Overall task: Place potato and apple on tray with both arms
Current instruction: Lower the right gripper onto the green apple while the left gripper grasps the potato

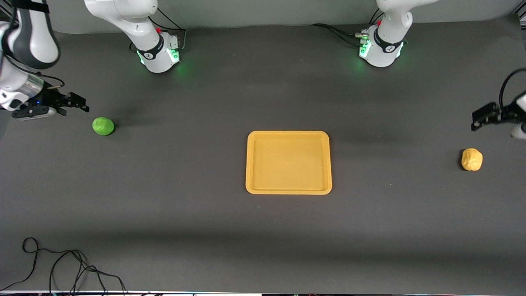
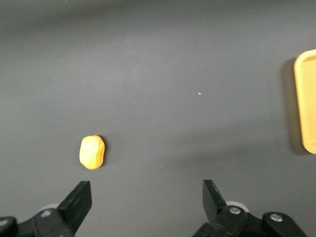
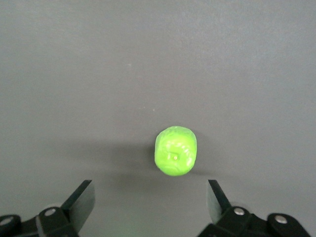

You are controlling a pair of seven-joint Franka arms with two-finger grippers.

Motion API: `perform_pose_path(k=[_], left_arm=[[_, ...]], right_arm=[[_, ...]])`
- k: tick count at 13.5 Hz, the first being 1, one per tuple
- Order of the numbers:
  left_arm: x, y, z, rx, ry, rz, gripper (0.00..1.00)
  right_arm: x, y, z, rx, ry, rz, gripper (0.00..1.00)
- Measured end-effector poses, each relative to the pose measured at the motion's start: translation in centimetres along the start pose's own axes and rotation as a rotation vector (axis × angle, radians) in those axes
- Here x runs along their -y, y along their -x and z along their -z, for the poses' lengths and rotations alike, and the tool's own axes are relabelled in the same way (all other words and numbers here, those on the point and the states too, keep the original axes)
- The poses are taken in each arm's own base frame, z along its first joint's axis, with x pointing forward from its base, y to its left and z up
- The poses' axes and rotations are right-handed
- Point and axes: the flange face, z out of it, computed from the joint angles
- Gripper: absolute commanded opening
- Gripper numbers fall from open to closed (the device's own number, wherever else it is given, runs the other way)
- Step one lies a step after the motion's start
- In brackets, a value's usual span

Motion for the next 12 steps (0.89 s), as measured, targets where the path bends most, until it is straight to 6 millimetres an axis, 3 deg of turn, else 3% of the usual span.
perform_pose_path(k=[2, 5, 8, 9, 10, 12], left_arm=[[2.5, -1.7, -4.5, -0.010, -0.002, -0.012, 1.00], [9.0, -2.0, -12.6, 0.017, -0.026, -0.102, 1.00], [18.4, 1.9, -22.5, 0.072, -0.017, -0.261, 1.00], [20.8, 3.4, -25.4, 0.083, 0.007, -0.297, 1.00], [22.1, 4.5, -27.9, 0.097, 0.034, -0.314, 1.00], [21.9, 4.9, -30.9, 0.120, 0.081, -0.302, 1.00]], right_arm=[[-0.7, 0.3, -3.0, -0.016, 0.029, -0.019, 1.00], [-1.3, 0.3, -7.1, 0.012, 0.067, -0.026, 1.00], [-1.7, 0.6, -10.2, 0.049, 0.086, -0.032, 1.00], [-1.8, 0.8, -11.1, 0.065, 0.089, -0.034, 1.00], [-1.9, 0.9, -11.9, 0.078, 0.092, -0.035, 1.00], [-2.0, 1.3, -13.2, 0.109, 0.094, -0.037, 1.00]])
